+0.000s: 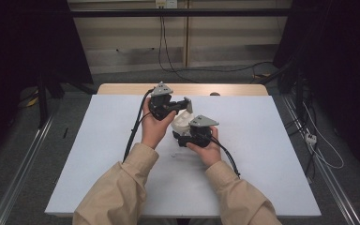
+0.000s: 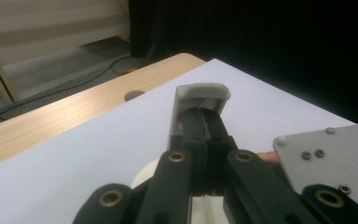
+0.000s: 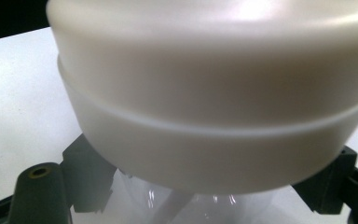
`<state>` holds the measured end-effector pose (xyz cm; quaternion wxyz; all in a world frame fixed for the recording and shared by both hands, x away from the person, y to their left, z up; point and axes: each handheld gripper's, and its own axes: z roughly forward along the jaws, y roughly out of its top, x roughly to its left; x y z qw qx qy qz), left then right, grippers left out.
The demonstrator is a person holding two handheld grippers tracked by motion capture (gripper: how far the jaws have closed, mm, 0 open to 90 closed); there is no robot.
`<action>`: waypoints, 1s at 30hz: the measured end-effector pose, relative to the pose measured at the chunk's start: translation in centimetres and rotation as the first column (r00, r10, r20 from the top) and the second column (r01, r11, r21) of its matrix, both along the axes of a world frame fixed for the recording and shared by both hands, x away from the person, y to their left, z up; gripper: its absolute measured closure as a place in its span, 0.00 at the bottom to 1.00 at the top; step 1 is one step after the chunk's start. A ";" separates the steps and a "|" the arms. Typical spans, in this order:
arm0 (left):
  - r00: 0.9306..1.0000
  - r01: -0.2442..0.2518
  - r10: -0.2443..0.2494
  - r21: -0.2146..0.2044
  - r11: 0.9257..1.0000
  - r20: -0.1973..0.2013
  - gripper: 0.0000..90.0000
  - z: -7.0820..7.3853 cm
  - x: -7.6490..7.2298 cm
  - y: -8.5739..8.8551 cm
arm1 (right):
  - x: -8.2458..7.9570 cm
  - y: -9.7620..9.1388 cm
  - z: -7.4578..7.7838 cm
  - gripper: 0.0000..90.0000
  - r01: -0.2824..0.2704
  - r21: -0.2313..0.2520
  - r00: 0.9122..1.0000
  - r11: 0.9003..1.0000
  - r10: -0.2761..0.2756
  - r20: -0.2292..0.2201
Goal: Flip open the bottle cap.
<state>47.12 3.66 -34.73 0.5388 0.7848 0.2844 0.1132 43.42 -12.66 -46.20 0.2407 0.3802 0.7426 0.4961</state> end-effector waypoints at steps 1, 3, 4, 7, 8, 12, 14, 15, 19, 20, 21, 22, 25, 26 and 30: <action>1.000 0.000 0.000 0.000 1.000 -0.001 1.00 0.0 0.0 0.0 | 0.0 0.0 0.0 0.21 0.000 0.000 1.000 1.000 0.000 -0.001; 1.000 0.002 -0.002 0.004 1.000 0.001 1.00 0.1 0.1 -0.1 | 0.0 0.0 0.0 0.21 0.001 -0.002 1.000 1.000 -0.001 0.001; 1.000 0.001 -0.001 0.008 1.000 0.003 1.00 0.1 0.1 -0.2 | 0.0 0.0 0.0 0.21 0.001 -0.002 1.000 1.000 -0.001 0.000; 1.000 0.001 -0.002 0.011 1.000 0.002 1.00 0.1 0.1 -0.4 | 0.0 0.0 0.0 0.21 -0.001 -0.004 1.000 1.000 0.001 0.001; 1.000 0.003 -0.003 0.012 1.000 0.001 1.00 0.1 0.2 -0.4 | 0.0 0.0 0.0 0.21 0.001 -0.002 1.000 1.000 -0.001 0.000; 1.000 0.003 -0.003 0.012 1.000 0.000 1.00 0.1 0.3 -0.5 | 0.0 0.0 0.0 0.21 0.000 -0.005 1.000 1.000 0.000 0.001; 1.000 0.001 -0.001 0.012 1.000 0.001 1.00 0.2 0.3 -0.5 | 0.0 0.0 0.0 0.21 0.000 -0.004 1.000 1.000 0.000 0.000; 1.000 0.002 -0.002 0.013 1.000 0.003 1.00 0.2 0.3 -0.5 | 0.0 0.0 0.0 0.21 0.000 -0.004 1.000 1.000 0.000 0.001; 1.000 0.003 -0.003 0.013 1.000 0.003 1.00 0.3 0.4 -0.5 | 0.0 0.0 0.0 0.21 0.000 -0.004 1.000 1.000 0.001 0.001; 1.000 0.001 -0.001 0.013 1.000 0.003 1.00 0.3 0.4 -0.5 | 0.0 0.0 0.0 0.21 -0.001 -0.004 1.000 1.000 0.001 0.001; 1.000 0.001 -0.001 0.013 1.000 0.003 1.00 0.3 0.4 -0.6 | 0.0 0.0 0.0 0.21 0.000 -0.005 1.000 1.000 0.000 0.000; 1.000 0.000 0.000 0.014 1.000 0.004 1.00 0.3 0.4 -0.6 | 0.0 0.0 0.0 0.21 0.000 -0.006 1.000 1.000 0.000 0.000; 1.000 0.001 -0.001 0.010 1.000 0.002 1.00 0.3 0.5 -0.7 | 0.0 0.0 0.0 0.21 0.000 -0.005 1.000 1.000 0.000 0.000; 1.000 0.000 -0.001 0.010 1.000 0.003 1.00 0.3 0.5 -0.7 | 0.0 0.0 0.0 0.21 0.000 -0.005 1.000 1.000 0.000 0.000; 1.000 0.001 -0.001 0.006 1.000 0.001 1.00 0.2 0.7 -0.7 | 0.0 0.0 0.0 0.21 0.000 -0.006 1.000 1.000 0.000 0.000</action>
